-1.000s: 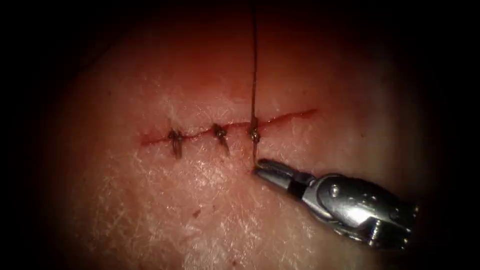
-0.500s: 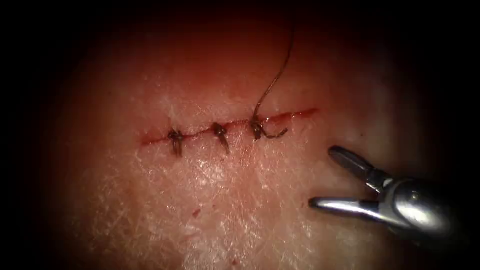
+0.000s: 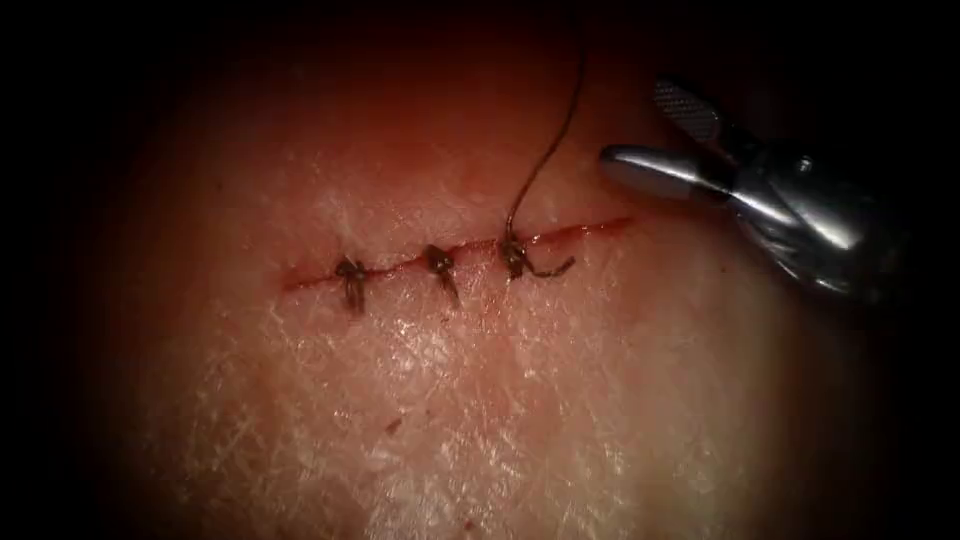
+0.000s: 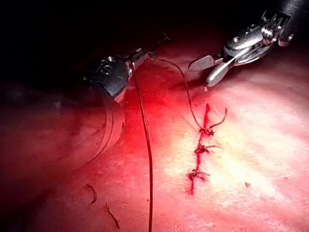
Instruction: Wound Closure
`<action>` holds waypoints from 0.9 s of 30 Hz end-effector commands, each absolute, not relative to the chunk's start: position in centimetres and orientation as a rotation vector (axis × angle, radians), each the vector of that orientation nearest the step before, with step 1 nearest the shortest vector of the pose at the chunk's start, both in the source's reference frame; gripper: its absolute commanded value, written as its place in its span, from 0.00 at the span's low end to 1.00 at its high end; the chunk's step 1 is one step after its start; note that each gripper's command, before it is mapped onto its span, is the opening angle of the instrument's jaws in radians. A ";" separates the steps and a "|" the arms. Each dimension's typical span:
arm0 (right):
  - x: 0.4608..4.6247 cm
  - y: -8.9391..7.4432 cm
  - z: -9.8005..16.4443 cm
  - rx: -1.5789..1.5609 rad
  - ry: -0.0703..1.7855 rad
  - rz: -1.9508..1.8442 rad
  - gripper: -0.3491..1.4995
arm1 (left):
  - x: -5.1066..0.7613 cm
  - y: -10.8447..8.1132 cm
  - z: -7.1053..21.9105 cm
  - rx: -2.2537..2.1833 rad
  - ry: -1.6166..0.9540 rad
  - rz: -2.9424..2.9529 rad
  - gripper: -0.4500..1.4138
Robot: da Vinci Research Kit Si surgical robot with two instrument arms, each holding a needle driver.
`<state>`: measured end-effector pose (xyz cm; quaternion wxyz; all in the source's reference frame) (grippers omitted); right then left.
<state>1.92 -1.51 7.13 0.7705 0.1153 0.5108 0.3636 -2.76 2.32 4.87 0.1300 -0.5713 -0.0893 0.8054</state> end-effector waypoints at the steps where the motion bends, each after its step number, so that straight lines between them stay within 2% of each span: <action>1: 2.16 -1.6 7.3 0.279 1.125 0.790 0.83 | -2.78 2.4 4.9 -1.664 -0.261 2.341 0.00; 8: 2.49 -1.6 7.4 0.297 1.151 0.759 0.83 | -2.79 2.3 4.9 -1.667 -0.258 2.344 0.00; 27: 2.82 -1.7 7.8 0.315 1.133 0.765 0.85 | -2.86 2.3 4.6 -1.684 -0.246 2.359 0.00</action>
